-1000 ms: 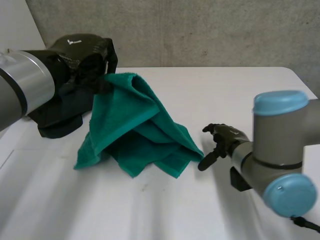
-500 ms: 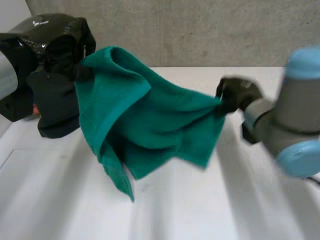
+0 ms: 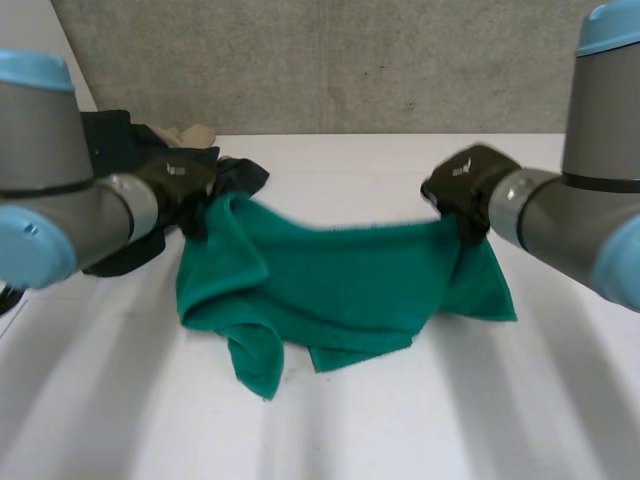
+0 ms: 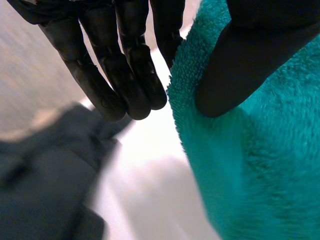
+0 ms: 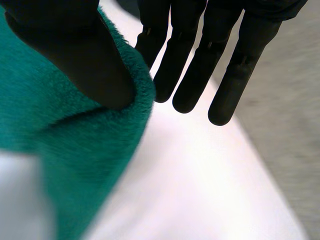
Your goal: Fold the laundry.
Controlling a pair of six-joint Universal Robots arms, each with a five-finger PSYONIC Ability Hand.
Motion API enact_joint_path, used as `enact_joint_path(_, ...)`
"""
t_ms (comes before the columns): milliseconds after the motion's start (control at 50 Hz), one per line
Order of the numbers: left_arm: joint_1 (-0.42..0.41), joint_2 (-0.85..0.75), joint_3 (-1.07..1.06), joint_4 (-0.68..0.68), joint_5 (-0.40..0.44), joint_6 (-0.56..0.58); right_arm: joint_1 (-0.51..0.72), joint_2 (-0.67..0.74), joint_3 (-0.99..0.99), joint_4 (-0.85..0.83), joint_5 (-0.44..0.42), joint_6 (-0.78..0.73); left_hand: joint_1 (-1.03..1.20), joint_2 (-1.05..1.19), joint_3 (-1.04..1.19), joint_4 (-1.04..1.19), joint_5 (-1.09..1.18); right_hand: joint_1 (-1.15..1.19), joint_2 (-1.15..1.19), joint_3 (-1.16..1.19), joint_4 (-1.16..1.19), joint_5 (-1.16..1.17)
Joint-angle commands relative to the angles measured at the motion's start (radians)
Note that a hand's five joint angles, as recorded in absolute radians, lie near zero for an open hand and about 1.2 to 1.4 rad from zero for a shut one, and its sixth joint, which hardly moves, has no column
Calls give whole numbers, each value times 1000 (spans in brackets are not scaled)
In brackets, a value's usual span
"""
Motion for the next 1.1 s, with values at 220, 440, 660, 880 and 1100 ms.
enact_joint_path(220, -7, 152, 330, 300, -38, -82, -9, -96, -84, -777, 34, 129, 231, 200, 209, 200, 246, 257, 217, 206, 198, 231)
enact_joint_path(440, 77, 223, -92, 299, 46, -72, -26, -179, 278, -615, -78, 129, 231, 200, 209, 200, 246, 257, 217, 206, 198, 231)
enact_joint_path(660, 140, -22, -301, 294, 117, 151, -17, -32, 588, -617, -141, 116, 211, 180, 189, 180, 226, 257, 217, 206, 198, 231)
enact_joint_path(880, 108, 39, -370, 267, 60, 149, 24, 0, 604, -555, -96, 133, -705, -736, -727, -736, -690, 257, 217, 206, 198, 231)
enact_joint_path(1100, 62, 119, -540, 330, 23, 138, 23, -9, 630, -565, -85, 175, -796, -827, -818, -827, -781, 257, 217, 206, 198, 231)
